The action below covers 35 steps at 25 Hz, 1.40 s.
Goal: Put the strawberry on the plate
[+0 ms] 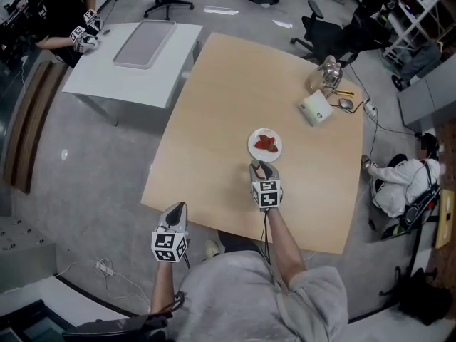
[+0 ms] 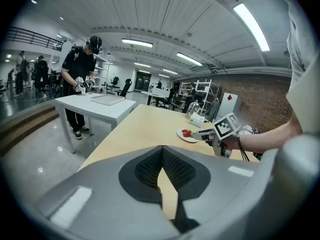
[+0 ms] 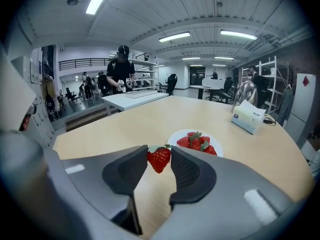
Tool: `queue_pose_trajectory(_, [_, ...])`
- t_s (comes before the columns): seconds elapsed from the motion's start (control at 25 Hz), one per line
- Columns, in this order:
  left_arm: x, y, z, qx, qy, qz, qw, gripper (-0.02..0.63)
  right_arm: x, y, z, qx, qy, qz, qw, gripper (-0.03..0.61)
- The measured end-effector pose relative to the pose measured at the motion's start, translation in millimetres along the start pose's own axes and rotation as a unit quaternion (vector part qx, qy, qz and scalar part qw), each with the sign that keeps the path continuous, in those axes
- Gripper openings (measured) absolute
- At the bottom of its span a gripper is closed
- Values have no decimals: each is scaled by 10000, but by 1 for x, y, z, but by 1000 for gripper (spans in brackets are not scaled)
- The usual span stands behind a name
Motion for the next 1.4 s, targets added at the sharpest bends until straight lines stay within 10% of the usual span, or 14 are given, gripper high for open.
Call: queue_pose_trajectory(1.4, [-13,-64,20,313,18,125,9994,18,-59,-60,-30,493,-257,-184,9983,152])
Point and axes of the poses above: the fingertips, and each gripper's own axes: y backward along the fingers, x to its left, z out of its top, the point moved 3 cm from there along y, backward along the fingers, and after that the axes turned 9 degrees about y, right-handed, at the moved point
